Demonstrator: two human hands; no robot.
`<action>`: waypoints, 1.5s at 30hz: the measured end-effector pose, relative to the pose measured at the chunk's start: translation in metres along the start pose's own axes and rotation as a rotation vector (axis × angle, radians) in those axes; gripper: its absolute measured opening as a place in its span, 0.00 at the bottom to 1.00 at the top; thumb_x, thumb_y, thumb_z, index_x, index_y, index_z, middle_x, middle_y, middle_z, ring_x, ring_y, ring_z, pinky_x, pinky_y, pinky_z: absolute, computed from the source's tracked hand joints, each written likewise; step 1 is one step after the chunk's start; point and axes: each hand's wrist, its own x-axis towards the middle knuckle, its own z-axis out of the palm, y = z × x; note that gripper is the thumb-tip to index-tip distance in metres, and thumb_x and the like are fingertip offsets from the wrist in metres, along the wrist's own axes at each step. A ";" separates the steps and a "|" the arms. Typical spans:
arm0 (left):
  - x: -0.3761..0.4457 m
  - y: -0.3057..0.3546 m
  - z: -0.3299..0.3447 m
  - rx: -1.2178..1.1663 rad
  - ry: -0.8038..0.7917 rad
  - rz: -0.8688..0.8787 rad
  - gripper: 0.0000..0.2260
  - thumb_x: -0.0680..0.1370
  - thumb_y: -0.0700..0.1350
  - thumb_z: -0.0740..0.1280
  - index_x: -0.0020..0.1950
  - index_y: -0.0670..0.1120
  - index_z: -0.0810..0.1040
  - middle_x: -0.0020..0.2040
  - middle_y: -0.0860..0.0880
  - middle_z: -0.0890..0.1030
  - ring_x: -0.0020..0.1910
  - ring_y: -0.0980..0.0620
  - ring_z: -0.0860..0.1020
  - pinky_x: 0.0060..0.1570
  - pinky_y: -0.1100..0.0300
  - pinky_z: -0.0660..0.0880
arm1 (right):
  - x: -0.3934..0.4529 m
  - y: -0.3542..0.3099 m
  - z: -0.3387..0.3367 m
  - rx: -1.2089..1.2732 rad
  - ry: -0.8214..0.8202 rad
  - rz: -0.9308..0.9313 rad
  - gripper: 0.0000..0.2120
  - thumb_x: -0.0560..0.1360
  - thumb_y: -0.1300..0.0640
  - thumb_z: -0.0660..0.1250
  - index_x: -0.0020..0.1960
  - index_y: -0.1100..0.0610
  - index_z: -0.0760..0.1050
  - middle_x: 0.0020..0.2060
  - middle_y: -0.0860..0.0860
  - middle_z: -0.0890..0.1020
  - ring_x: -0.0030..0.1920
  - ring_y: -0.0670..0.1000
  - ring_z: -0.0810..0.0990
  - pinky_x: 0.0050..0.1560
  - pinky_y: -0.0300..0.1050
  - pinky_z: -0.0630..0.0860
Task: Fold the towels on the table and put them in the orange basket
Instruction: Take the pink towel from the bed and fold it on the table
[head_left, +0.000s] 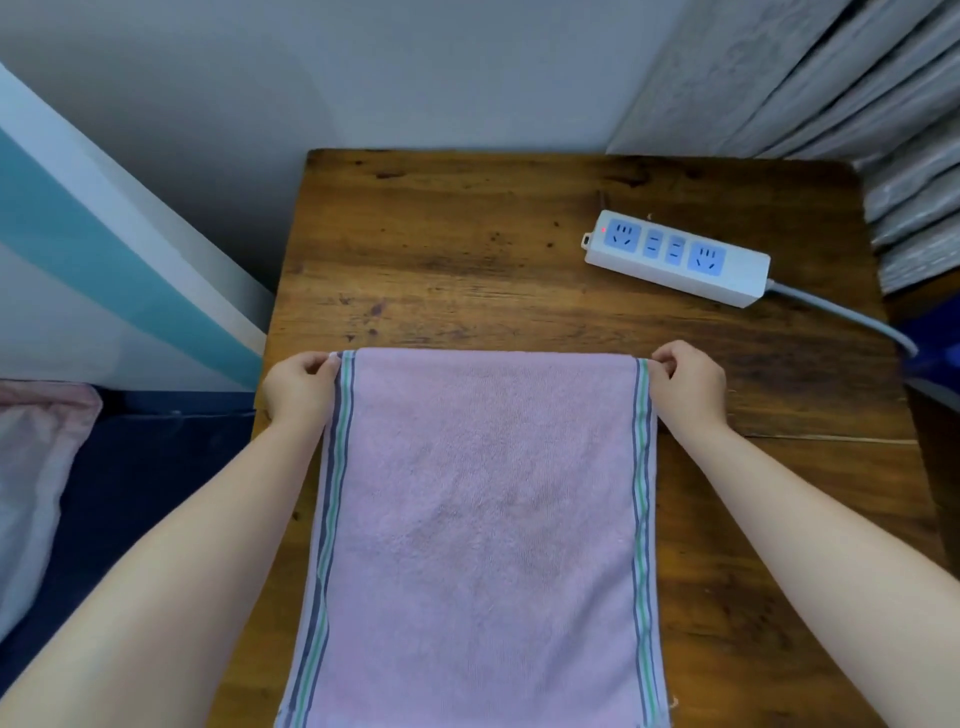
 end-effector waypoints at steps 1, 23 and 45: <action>0.002 0.003 0.002 0.042 0.018 0.019 0.11 0.78 0.47 0.62 0.55 0.44 0.79 0.52 0.45 0.80 0.46 0.50 0.73 0.48 0.55 0.71 | 0.002 0.000 0.001 -0.037 0.007 -0.034 0.08 0.77 0.62 0.60 0.52 0.63 0.76 0.50 0.58 0.80 0.49 0.54 0.76 0.44 0.45 0.72; -0.180 -0.153 -0.078 0.903 -0.688 1.248 0.18 0.69 0.58 0.60 0.39 0.45 0.79 0.38 0.48 0.81 0.36 0.48 0.80 0.37 0.61 0.74 | -0.250 0.080 -0.024 -0.578 -0.686 -1.005 0.20 0.54 0.43 0.77 0.39 0.53 0.79 0.40 0.50 0.83 0.40 0.51 0.82 0.43 0.42 0.77; -0.155 -0.112 -0.115 0.666 -0.996 0.545 0.08 0.76 0.47 0.66 0.49 0.45 0.81 0.36 0.52 0.77 0.34 0.55 0.70 0.33 0.63 0.64 | -0.233 0.047 -0.057 -0.610 -0.772 -0.642 0.09 0.73 0.62 0.58 0.42 0.58 0.76 0.40 0.52 0.75 0.46 0.53 0.74 0.45 0.47 0.72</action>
